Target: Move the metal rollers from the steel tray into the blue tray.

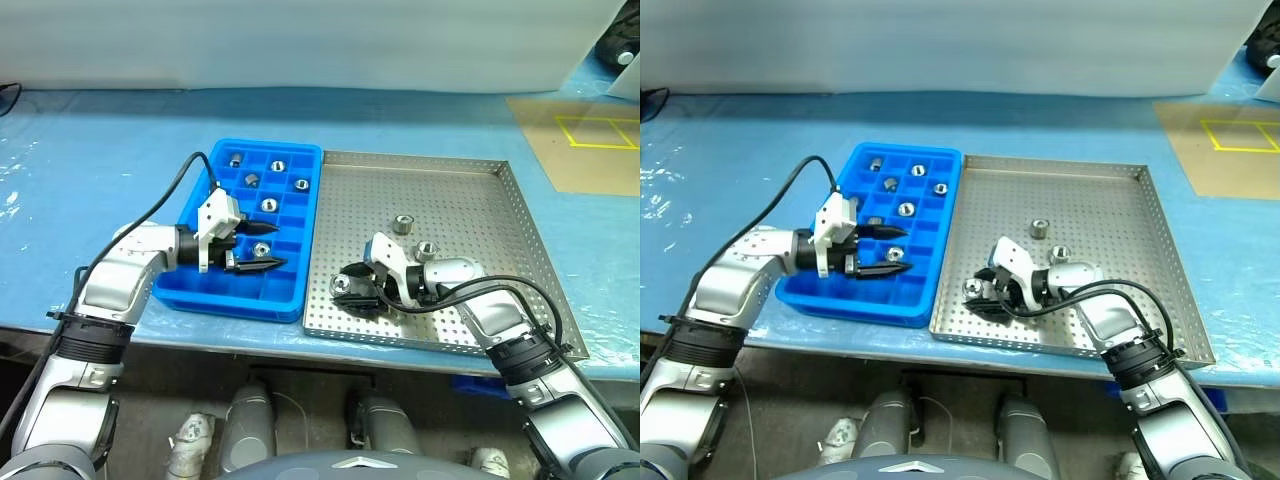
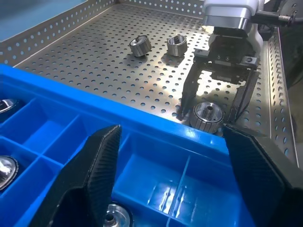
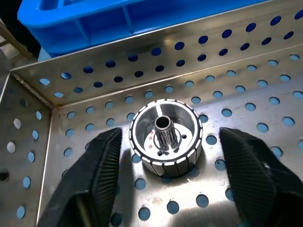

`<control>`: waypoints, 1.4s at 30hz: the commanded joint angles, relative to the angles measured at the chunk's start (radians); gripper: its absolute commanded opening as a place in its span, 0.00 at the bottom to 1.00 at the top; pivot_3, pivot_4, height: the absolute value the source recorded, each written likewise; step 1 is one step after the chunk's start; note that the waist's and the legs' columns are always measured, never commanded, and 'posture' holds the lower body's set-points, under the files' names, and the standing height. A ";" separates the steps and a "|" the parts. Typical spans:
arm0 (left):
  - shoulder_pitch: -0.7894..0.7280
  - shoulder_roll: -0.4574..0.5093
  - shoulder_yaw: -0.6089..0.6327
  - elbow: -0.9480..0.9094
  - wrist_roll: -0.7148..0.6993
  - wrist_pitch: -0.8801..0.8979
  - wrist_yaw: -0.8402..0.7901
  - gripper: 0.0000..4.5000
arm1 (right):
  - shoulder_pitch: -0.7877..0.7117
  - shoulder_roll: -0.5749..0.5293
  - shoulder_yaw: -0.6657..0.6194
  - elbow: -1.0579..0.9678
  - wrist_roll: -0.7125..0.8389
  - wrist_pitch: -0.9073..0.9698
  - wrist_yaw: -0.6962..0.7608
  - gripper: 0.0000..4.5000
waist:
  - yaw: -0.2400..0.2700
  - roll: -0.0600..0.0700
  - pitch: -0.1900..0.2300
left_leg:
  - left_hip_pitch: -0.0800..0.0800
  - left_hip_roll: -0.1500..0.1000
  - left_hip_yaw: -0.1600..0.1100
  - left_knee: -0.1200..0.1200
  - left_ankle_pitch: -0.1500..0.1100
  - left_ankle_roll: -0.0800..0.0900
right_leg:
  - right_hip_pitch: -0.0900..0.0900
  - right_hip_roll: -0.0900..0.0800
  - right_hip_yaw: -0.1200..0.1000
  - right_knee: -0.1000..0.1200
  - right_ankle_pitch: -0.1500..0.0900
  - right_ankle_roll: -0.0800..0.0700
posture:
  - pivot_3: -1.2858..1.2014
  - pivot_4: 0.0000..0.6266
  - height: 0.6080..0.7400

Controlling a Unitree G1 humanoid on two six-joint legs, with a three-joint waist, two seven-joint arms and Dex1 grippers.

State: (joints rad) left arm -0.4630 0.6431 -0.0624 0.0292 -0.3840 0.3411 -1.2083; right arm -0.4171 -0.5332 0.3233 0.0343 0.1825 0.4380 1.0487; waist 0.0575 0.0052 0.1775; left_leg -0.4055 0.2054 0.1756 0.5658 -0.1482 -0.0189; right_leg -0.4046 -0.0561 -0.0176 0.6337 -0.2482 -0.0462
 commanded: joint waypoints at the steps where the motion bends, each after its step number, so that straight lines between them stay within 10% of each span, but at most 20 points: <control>1: -0.025 0.033 0.046 -0.015 -0.025 0.010 -0.008 0.81 | -0.001 0.007 -0.002 -0.013 0.010 -0.010 0.017 0.59 | 0.000 0.000 0.000 | 0.000 0.000 0.000 0.000 0.000 0.000 | 0.000 0.000 0.000 0.000 0.000 0.000 | 0.50 0.24 1.00; 10: -0.040 0.092 0.112 0.028 -0.040 0.009 -0.016 0.81 | -0.025 0.018 -0.017 -0.018 -0.004 -0.017 0.004 0.37 | 0.008 0.000 0.000 | 0.000 0.000 0.000 0.000 0.000 0.000 | 0.000 0.000 0.000 0.000 0.000 0.000 | 0.50 0.24 1.00; 42: 0.241 0.183 0.400 -0.138 -0.127 0.066 0.127 0.81 | -0.351 0.266 0.026 0.195 -0.009 -0.161 0.076 0.37 | 0.044 -0.003 0.001 | -0.003 0.001 -0.002 -0.001 0.000 -0.001 | -0.003 0.000 -0.004 0.003 -0.002 -0.003 | 0.59 0.24 1.00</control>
State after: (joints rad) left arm -0.2216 0.8041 0.2896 -0.0574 -0.4857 0.4024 -1.0962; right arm -0.7415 -0.2800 0.3447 0.2364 0.1723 0.3131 1.1114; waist 0.1019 0.0025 0.1787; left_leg -0.4084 0.2065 0.1740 0.5643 -0.1476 -0.0202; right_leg -0.4074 -0.0563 -0.0217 0.6368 -0.2505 -0.0496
